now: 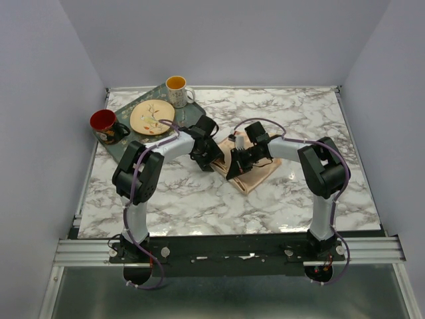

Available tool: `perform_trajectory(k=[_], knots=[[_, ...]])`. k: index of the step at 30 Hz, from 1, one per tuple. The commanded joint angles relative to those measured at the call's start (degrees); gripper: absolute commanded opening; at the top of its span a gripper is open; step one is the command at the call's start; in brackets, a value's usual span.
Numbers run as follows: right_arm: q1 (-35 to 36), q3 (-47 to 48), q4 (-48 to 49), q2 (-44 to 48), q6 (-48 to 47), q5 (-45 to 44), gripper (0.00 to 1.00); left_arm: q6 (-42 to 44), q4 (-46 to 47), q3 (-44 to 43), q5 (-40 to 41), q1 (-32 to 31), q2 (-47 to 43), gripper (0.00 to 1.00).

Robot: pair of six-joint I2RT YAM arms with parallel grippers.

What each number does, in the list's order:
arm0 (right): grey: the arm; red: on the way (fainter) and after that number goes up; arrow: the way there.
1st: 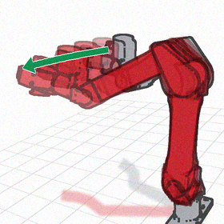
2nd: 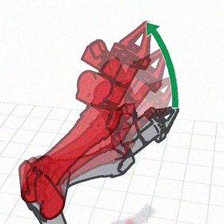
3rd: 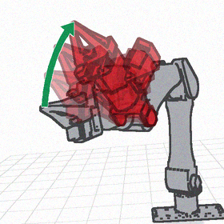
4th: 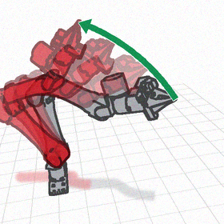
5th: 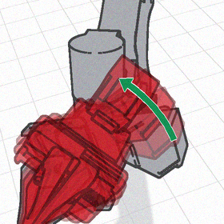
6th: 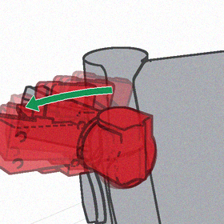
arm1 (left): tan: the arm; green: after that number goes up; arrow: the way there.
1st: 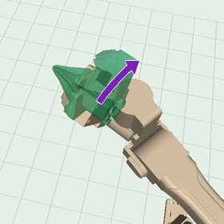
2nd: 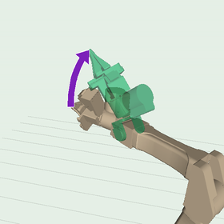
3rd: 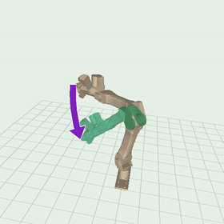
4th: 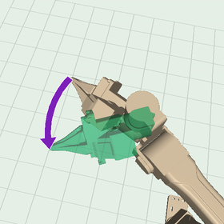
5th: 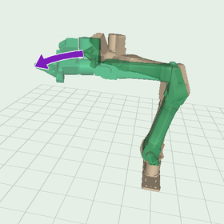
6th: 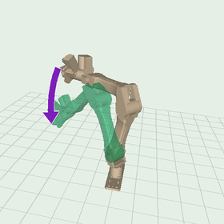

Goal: Fold the napkin, place the utensils inside, and roll it up
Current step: Roll the napkin with the utensil

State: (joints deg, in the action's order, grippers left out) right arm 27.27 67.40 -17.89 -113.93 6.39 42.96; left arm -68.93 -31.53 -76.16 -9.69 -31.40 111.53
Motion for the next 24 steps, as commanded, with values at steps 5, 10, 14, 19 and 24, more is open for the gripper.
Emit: perform_trajectory(k=[5,10,14,19,24], knots=[[0.6,-1.0,-0.5,-0.7,-2.4,-6.6,0.00,1.3,-0.9,-1.8,4.0,-1.3,-3.2,0.73],[0.7,-1.0,-0.5,-0.5,-2.4,-6.7,0.01,1.2,-0.9,-3.1,2.4,-0.9,0.4,0.70],[0.7,-1.1,-0.6,-0.2,-2.6,-7.3,0.01,1.8,-1.0,-4.6,3.0,-0.9,1.9,0.59],[0.9,-0.9,-0.5,-0.2,-2.5,-7.4,0.01,2.5,-1.3,-5.1,3.1,-0.9,3.3,0.50],[0.9,-0.9,-0.6,-0.3,-2.9,-7.7,0.00,2.8,-1.4,-3.6,3.3,-0.9,2.2,0.51]])
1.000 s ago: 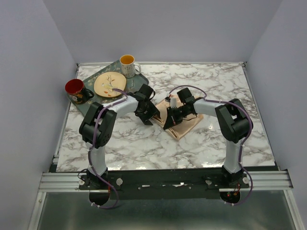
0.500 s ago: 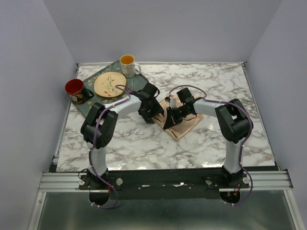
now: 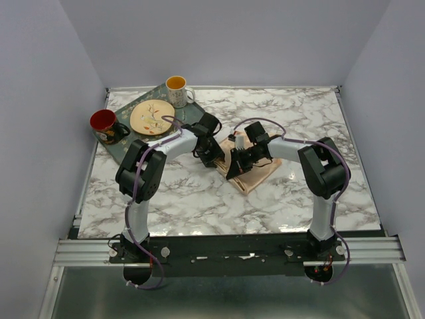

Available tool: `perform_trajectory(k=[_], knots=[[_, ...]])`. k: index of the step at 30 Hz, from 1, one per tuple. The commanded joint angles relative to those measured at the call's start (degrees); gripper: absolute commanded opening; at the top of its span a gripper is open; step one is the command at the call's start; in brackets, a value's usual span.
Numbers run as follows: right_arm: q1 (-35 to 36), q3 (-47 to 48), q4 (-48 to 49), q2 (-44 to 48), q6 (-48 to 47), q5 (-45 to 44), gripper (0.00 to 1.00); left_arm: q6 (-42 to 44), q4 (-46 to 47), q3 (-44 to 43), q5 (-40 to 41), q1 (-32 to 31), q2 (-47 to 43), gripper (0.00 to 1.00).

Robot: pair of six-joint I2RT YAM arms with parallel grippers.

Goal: Fold the napkin, place the utensils inside, and roll it up
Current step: Roll the napkin with the utensil

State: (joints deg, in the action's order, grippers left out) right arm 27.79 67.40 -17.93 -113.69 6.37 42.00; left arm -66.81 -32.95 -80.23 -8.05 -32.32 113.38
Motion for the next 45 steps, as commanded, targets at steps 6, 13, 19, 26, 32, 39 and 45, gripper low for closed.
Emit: perform_trajectory(k=[6,13,19,26,32,39,45], knots=[[0.9,-1.0,-1.1,-0.3,-3.6,-8.2,0.00,1.5,0.1,0.7,2.6,0.0,1.5,0.34],[3.2,0.6,-3.7,0.7,-5.8,-13.9,0.15,4.3,-1.7,-1.2,3.8,0.0,3.5,0.00],[5.7,0.6,-4.2,4.2,-5.8,-19.5,0.40,4.1,-3.5,-1.8,1.9,0.1,3.6,0.00],[9.8,2.6,-7.9,7.2,-5.1,-27.1,0.53,1.8,-4.1,-0.4,-0.7,0.1,2.5,0.00],[14.4,-0.8,-4.2,9.5,-3.4,-38.2,0.59,1.2,-4.2,-0.8,-2.0,0.4,2.1,0.00],[19.2,-2.4,-2.2,11.3,-3.3,-47.9,0.59,0.6,-4.1,0.8,-2.9,1.8,1.0,0.00],[21.3,-2.5,-1.8,9.5,-1.9,-51.2,0.56,0.0,-4.1,-0.1,-4.2,2.2,0.7,0.00]])
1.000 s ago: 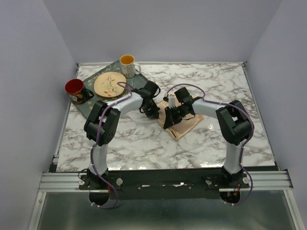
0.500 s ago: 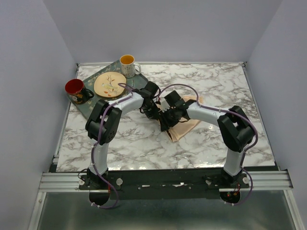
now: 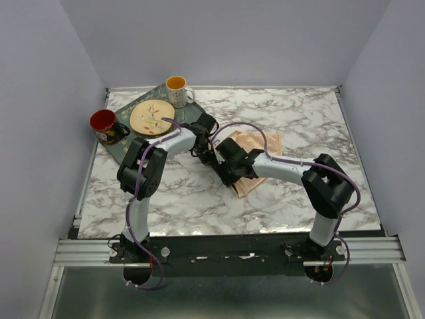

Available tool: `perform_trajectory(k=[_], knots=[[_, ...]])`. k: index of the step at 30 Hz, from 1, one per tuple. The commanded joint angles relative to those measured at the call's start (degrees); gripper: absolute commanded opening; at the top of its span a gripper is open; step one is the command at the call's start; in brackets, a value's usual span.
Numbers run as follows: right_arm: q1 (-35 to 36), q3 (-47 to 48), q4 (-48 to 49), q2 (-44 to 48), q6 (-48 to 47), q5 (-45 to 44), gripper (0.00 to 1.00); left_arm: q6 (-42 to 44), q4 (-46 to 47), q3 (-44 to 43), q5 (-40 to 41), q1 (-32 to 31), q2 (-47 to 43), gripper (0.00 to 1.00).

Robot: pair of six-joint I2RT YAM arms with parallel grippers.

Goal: Fold the napkin, place the utensils inside, and roll it up
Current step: Roll the napkin with the utensil

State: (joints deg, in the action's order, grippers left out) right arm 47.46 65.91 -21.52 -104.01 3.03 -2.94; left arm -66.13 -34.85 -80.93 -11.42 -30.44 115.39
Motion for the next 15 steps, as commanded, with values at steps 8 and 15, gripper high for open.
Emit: perform_trajectory(k=[8,15], knots=[[2.5,-1.0,1.8,-4.9,2.2,-11.9,0.36,-1.3,-2.1,1.4,-1.1,0.3,-2.1,0.00],[2.3,-0.4,1.7,-6.6,1.8,-10.1,0.09,-1.7,-1.9,0.9,-2.3,0.4,-2.8,0.00]])
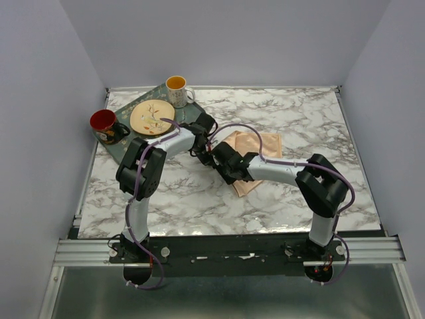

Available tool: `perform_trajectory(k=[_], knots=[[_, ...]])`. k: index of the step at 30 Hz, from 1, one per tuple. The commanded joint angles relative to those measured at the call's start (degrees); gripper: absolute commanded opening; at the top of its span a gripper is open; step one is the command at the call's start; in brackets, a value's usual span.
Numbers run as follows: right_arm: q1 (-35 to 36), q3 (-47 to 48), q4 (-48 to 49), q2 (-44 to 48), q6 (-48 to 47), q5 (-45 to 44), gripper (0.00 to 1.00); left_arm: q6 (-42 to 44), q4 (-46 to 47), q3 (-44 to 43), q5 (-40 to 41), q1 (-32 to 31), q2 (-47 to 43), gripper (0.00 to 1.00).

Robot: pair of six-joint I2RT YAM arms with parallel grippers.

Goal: Fold the napkin, place the utensils inside, and roll it up
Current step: Roll the napkin with the utensil

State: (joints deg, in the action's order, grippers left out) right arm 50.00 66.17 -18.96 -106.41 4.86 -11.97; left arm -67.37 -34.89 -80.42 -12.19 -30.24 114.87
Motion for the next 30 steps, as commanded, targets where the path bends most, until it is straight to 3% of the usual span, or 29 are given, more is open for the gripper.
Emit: perform_trajectory(k=[1,4,10,14,16,17,21,24,25,28,30], knots=[[-0.5,-0.8,-0.7,-4.0,-0.5,1.3,0.04,0.0,-1.7,0.0,-1.7,0.4,-2.5,0.00],[-1.6,-1.1,-0.2,-2.8,-0.7,8.7,0.01,2.7,-1.5,-0.7,-1.1,0.9,-3.1,0.01],[-8.2,-1.9,0.6,-0.7,0.2,29.5,0.01,8.6,0.2,0.5,0.9,3.3,-7.9,0.43],[-13.2,-1.6,0.8,-1.6,0.8,42.5,0.01,14.4,-0.4,1.1,0.5,5.4,-11.0,0.53],[-15.3,-1.7,0.7,-2.7,0.7,46.1,0.01,17.6,-0.6,3.2,0.8,7.0,-13.4,0.68],[-16.0,-1.7,0.8,-3.1,0.5,47.6,0.01,18.5,-0.6,4.0,1.0,7.6,-14.6,0.70],[-19.4,-2.3,1.5,-4.9,0.3,53.8,0.00,23.8,-0.4,7.4,1.9,9.5,-19.0,0.69],[-20.7,-1.7,2.3,-7.4,0.7,59.3,0.00,27.1,-0.4,8.9,-0.8,9.4,-19.2,0.62],[-21.1,-1.7,2.9,-8.5,1.5,60.6,0.01,27.9,0.2,9.7,-1.7,9.5,-19.3,0.54],[-22.3,-1.1,4.1,-10.5,2.3,63.6,0.01,29.8,0.8,12.5,-1.1,9.4,-18.5,0.42],[-22.8,-1.0,4.2,-11.7,2.2,64.0,0.01,31.9,2.2,14.1,-1.8,9.4,-17.3,0.42]])
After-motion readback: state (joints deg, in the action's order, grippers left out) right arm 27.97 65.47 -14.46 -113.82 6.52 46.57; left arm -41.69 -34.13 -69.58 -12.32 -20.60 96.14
